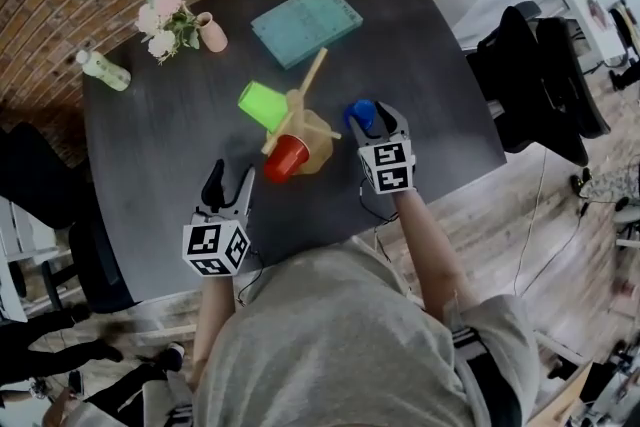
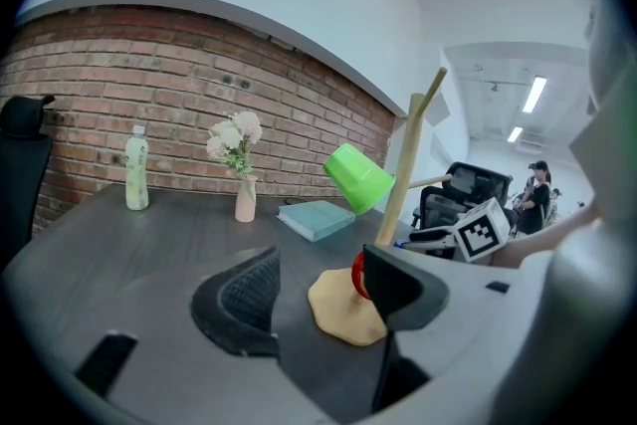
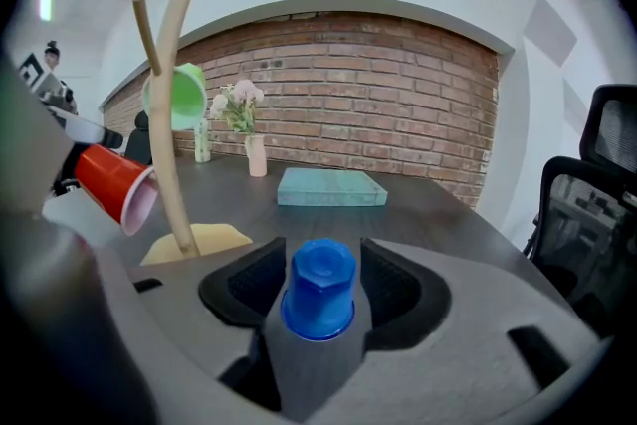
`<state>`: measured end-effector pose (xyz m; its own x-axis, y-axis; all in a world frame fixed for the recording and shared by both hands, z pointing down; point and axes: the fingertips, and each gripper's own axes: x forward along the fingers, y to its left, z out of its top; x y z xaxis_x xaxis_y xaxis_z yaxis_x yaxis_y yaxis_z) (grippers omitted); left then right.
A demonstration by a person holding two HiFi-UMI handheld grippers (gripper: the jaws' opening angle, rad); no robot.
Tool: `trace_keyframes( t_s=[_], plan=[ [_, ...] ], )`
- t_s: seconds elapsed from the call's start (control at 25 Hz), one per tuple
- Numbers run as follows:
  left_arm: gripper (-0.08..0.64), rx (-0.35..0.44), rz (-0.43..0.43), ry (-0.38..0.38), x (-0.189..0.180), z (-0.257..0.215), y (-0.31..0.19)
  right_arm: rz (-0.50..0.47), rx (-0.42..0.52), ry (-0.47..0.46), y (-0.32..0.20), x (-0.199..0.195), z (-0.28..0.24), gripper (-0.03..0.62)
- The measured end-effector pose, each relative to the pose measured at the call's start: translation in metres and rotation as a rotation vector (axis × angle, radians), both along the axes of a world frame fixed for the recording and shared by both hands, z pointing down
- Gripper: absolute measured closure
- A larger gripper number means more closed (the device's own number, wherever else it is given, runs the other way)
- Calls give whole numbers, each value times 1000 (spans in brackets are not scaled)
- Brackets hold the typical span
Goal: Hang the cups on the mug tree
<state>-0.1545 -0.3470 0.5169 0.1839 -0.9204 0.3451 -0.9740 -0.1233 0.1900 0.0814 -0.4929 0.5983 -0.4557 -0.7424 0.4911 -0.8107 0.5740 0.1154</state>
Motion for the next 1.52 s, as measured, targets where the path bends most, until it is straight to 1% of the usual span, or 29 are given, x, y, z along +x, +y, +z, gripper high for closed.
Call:
trace_keyframes(
  t_s=[0.44, 0.76, 0.92, 1.12, 1.52],
  plan=[
    [304, -5, -3, -6, -1, 5, -8, 6, -40, 18, -11, 0, 24, 362],
    [304, -2, 11, 6, 1, 6, -1, 20, -32, 23, -3, 4, 16, 364],
    [304, 9, 35, 13, 6, 4, 6, 30, -8, 2, 11, 6, -4, 365],
    [304, 17, 78, 23, 9, 0, 23, 33, 41, -28, 35, 2, -43, 365],
    [304, 52, 148, 21, 6, -16, 68, 67, 174, -53, 74, -1, -132, 365]
  ],
)
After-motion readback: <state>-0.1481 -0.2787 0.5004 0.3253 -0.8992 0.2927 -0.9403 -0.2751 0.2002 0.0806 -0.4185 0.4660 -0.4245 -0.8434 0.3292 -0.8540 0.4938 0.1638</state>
